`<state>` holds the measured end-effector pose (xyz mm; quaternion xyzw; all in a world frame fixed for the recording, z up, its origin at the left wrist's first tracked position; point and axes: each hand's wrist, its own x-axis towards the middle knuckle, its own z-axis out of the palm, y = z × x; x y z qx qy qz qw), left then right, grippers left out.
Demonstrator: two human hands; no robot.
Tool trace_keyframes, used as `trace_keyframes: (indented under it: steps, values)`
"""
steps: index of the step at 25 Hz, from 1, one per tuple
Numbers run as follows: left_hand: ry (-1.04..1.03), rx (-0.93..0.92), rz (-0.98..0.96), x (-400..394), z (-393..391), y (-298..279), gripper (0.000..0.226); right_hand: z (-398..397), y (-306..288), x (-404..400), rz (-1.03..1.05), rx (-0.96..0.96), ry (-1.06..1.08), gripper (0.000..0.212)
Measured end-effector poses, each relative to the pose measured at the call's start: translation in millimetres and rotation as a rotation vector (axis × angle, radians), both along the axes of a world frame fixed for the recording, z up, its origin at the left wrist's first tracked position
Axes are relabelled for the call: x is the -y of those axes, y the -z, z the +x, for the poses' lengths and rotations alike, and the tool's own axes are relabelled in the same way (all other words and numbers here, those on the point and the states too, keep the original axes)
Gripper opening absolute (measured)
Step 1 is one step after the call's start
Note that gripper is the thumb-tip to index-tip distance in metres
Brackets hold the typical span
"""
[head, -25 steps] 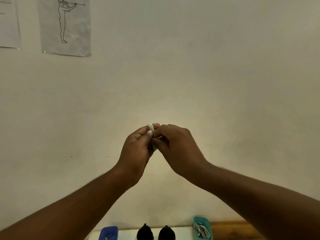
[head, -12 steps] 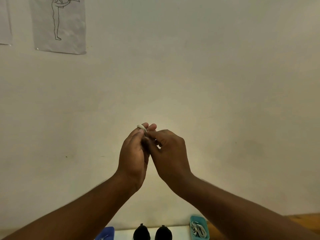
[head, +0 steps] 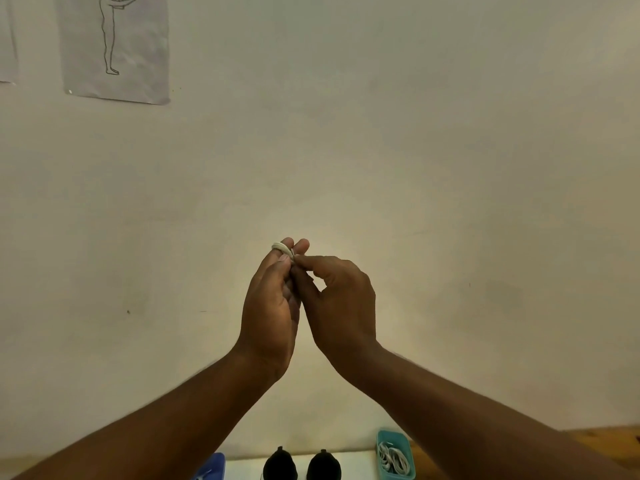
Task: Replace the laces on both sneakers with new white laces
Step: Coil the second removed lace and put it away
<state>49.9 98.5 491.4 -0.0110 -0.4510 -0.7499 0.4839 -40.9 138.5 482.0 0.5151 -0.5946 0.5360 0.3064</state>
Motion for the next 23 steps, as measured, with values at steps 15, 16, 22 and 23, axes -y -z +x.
trace_keyframes:
  steps: [15,16,22,23]
  values:
    - [-0.653,0.433,-0.276,17,15,0,0.019,-23,-3,-3,-0.062,0.314,-0.235,0.011]
    - [-0.679,0.467,-0.319,20,15,2,0.033,-22,-5,-4,-0.060,0.348,-0.266,0.010]
    - [-0.419,0.540,-0.416,30,16,-7,0.024,-21,-10,-9,-0.031,0.418,-0.366,0.012]
    - [-0.444,0.524,-0.421,30,17,-9,0.024,-21,-10,-11,-0.017,0.400,-0.363,0.012]
